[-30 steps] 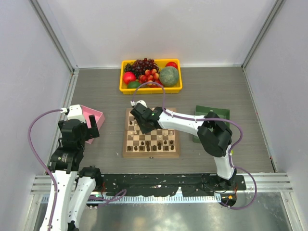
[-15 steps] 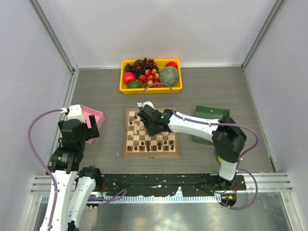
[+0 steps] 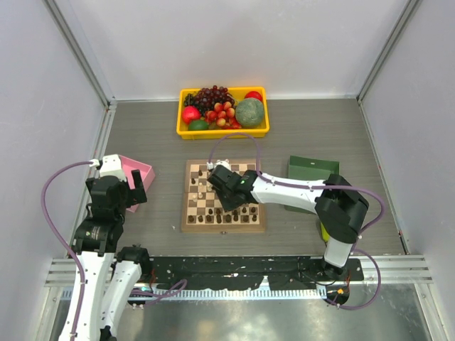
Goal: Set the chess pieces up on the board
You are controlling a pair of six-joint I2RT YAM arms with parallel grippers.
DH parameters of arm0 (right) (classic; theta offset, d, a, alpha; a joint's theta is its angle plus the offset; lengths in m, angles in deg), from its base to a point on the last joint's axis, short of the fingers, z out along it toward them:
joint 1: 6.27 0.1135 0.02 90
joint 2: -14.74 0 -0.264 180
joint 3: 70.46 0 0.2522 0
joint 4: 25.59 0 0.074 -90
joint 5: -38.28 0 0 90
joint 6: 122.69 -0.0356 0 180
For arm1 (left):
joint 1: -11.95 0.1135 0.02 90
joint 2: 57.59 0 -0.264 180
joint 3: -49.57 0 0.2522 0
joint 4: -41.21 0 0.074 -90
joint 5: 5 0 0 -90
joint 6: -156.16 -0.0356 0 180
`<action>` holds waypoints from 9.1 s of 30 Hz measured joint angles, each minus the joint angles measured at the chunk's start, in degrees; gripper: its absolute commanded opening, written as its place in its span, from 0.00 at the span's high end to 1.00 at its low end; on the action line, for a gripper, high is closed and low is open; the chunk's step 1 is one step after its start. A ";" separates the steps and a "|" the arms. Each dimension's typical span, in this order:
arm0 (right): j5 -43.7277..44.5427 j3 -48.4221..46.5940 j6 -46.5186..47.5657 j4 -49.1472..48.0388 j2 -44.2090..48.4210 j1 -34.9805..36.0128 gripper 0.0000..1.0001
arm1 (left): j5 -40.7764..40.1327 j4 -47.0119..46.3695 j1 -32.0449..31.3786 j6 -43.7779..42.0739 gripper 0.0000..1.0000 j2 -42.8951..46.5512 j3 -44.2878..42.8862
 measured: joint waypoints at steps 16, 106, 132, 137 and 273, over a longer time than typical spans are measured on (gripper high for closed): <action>-0.42 1.11 -1.09 -1.31 0.55 0.68 0.81 | 0.02 -0.02 0.00 0.00 0.01 -0.31 0.00; 15.30 5.66 -3.63 -0.22 26.47 -9.27 0.00 | 20.37 -1.03 -9.22 1.60 0.15 -45.44 -21.66; 12.94 6.36 -4.09 -0.57 26.32 -9.70 0.04 | 20.79 -7.30 -15.78 7.65 0.52 -62.40 -23.02; 12.92 6.36 -4.07 -0.57 26.32 -9.90 0.04 | 21.16 -7.37 -15.82 7.80 0.55 -64.32 -24.09; 10.14 6.56 -4.52 -0.48 21.40 -10.27 0.05 | 17.55 -7.28 -34.82 14.86 0.98 -51.54 -8.50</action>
